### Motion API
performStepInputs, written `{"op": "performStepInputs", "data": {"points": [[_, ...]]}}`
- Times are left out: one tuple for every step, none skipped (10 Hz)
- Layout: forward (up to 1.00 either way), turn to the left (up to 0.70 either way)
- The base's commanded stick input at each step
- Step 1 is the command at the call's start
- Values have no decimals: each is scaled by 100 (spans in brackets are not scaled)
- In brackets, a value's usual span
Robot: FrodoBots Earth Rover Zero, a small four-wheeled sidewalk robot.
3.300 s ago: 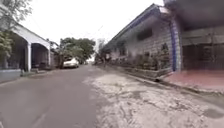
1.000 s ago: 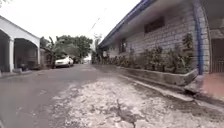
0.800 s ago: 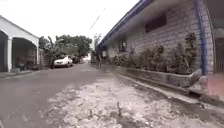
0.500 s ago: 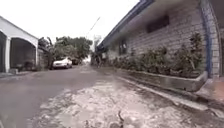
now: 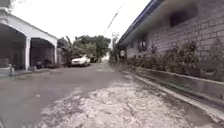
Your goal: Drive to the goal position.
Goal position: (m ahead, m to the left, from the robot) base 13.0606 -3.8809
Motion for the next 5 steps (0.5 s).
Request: {"op": "performStepInputs", "data": {"points": [[70, 0], [70, 0], [70, 0], [70, 0], [70, 0]]}}
